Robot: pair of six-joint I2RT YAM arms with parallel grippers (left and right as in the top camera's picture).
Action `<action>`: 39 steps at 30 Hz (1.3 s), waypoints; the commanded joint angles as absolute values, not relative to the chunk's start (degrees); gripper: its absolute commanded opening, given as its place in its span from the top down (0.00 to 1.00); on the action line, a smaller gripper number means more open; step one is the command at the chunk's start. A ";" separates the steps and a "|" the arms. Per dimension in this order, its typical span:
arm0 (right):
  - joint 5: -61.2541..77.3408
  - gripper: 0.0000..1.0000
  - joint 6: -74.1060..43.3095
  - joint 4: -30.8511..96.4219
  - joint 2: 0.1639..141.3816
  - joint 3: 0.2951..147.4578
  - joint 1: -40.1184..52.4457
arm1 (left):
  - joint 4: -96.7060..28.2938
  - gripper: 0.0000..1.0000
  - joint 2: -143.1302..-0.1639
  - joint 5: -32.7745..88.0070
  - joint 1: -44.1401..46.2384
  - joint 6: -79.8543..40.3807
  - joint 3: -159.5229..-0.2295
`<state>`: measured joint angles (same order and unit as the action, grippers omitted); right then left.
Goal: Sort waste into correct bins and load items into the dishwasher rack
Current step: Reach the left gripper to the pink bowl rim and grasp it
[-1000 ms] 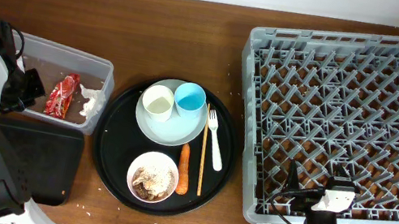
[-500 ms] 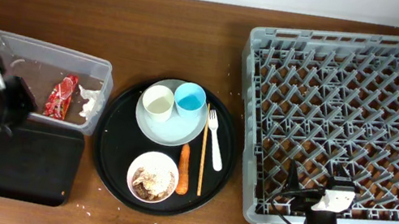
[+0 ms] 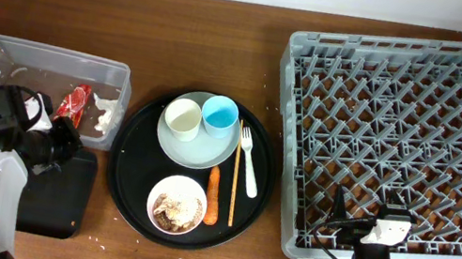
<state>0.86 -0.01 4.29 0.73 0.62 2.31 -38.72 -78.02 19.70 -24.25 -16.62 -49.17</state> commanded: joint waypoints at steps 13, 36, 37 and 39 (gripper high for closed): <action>0.58 0.01 -0.30 4.54 0.36 0.32 2.61 | -62.48 1.00 -54.78 18.57 -7.66 -17.21 -55.35; 0.58 0.01 -0.30 4.54 0.36 0.32 2.61 | -43.72 0.53 -83.64 -7.44 46.09 -33.15 -55.18; 0.58 0.01 -0.30 4.51 0.36 0.32 2.61 | -43.70 0.58 -84.40 -7.40 46.17 -33.17 -55.18; 0.58 0.01 -0.30 4.54 0.36 0.32 2.61 | -43.38 0.59 -87.46 -8.01 46.35 -33.19 -55.18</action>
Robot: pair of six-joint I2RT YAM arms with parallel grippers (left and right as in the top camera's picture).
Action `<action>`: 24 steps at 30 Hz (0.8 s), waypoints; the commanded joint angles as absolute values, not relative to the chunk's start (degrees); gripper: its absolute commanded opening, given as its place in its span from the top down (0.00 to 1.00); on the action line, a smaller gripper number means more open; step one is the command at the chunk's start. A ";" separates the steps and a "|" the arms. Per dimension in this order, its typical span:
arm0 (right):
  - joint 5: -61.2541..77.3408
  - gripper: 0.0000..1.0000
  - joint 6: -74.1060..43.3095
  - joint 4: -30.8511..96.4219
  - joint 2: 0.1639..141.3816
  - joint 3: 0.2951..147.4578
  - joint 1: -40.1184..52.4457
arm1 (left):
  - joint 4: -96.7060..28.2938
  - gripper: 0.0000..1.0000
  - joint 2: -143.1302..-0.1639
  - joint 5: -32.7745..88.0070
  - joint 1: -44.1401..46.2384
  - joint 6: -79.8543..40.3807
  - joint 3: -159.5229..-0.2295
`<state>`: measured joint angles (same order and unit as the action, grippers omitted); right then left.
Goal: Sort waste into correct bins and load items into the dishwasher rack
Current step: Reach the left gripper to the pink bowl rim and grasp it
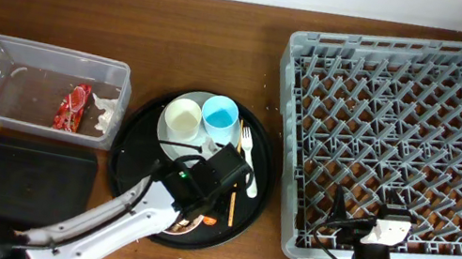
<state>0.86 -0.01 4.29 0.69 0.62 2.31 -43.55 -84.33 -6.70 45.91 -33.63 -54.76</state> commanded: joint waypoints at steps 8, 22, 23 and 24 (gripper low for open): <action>0.58 0.01 -0.30 4.54 0.36 0.32 2.61 | -45.45 0.63 -90.80 -7.84 46.37 -35.79 -54.19; 0.58 0.01 -0.30 4.54 0.36 0.32 2.61 | -48.73 0.65 -91.02 -17.21 46.28 -35.81 -54.19; 0.58 0.01 -0.30 4.54 0.36 0.32 2.61 | -48.73 0.65 -91.02 -14.41 46.30 -35.81 -54.19; 0.58 0.01 -0.30 4.54 0.36 0.32 2.61 | -48.73 0.65 -91.02 -12.64 46.30 -35.81 -54.19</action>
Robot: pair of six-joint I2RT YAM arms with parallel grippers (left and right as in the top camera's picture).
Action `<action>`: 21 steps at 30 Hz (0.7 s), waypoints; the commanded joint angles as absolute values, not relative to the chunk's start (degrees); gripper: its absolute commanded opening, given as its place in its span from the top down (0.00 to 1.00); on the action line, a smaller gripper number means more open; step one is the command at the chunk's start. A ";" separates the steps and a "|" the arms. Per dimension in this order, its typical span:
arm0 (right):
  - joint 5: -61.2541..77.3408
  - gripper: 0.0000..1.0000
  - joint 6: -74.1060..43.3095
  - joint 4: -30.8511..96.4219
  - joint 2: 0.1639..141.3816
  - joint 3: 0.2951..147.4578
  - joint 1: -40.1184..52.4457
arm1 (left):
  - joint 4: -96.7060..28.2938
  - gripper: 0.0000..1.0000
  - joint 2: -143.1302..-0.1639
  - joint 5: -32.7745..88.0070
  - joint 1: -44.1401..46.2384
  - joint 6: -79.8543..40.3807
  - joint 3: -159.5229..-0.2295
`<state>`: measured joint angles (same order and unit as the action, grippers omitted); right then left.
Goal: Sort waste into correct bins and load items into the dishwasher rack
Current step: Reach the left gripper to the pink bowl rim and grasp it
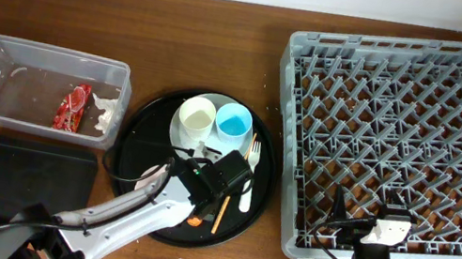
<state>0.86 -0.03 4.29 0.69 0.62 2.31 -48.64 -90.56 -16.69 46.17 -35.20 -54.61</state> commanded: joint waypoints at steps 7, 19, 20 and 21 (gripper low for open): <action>0.58 0.01 -0.30 4.54 0.36 0.32 2.61 | -48.84 0.66 -91.02 -13.37 46.35 -36.12 -54.19; 0.58 0.01 -0.30 4.54 0.36 0.32 2.61 | -45.89 0.66 -91.18 -16.29 46.35 -40.56 -53.91; 0.58 0.01 -0.30 4.54 0.36 0.32 2.61 | -45.58 0.66 -91.20 -16.29 46.35 -40.77 -53.36; 0.58 0.01 -0.30 4.54 0.36 0.32 2.61 | -45.60 0.67 -91.26 -16.32 46.33 -40.77 -53.28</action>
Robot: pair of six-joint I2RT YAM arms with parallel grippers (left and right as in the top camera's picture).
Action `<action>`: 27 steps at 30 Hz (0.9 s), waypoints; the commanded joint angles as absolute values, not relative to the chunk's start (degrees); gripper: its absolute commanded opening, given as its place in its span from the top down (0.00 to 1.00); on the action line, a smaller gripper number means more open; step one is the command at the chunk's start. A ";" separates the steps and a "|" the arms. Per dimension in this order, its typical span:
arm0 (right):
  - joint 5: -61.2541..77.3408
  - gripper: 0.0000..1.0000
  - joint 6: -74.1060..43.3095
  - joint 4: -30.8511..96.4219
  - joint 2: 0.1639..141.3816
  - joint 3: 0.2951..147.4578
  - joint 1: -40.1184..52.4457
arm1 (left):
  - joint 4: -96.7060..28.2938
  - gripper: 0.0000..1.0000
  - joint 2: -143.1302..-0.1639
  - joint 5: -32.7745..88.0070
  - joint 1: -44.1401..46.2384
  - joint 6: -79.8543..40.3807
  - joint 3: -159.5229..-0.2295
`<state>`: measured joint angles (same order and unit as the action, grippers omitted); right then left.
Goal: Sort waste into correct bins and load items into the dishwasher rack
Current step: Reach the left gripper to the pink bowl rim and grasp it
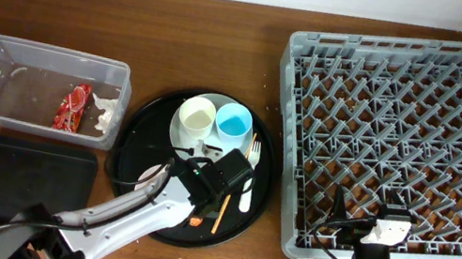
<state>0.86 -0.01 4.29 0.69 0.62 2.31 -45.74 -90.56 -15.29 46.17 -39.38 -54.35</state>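
My left arm reaches from the bottom left over the round black tray, with the left gripper low above its middle. The wrist hides its fingers. A white cup and a blue cup stand on a pale plate at the tray's back. A white fork lies at the right. A tilted chopstick and an orange carrot end show beside the arm. The bowl is hidden under it. The right gripper rests at the front edge of the grey dishwasher rack.
A clear bin at the left holds a red wrapper and white tissue. In front of it lies a flat black rectangular tray. The rack fills the right side of the table.
My left gripper was first at the far left over the flat black tray, beside the clear bin. Then it was over the round tray, above the bowl. After that the plate with both cups stood further back and right, and the chopstick lay tilted. It stays so now.
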 commanded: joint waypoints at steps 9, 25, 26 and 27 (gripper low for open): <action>0.58 0.01 -0.30 4.54 0.36 0.32 2.61 | -43.33 0.73 -93.06 -16.80 46.33 -41.36 -53.28; 0.58 0.01 -0.30 4.54 0.36 0.32 2.61 | -43.97 0.84 -93.08 -18.44 46.35 -41.39 -53.28; 0.58 0.01 -0.30 4.51 0.36 0.32 2.61 | -43.92 0.84 -93.54 -18.46 46.35 -41.67 -53.28; 0.58 0.01 -0.30 4.54 0.36 0.32 2.61 | -43.92 0.84 -94.08 -18.44 46.35 -42.11 -53.28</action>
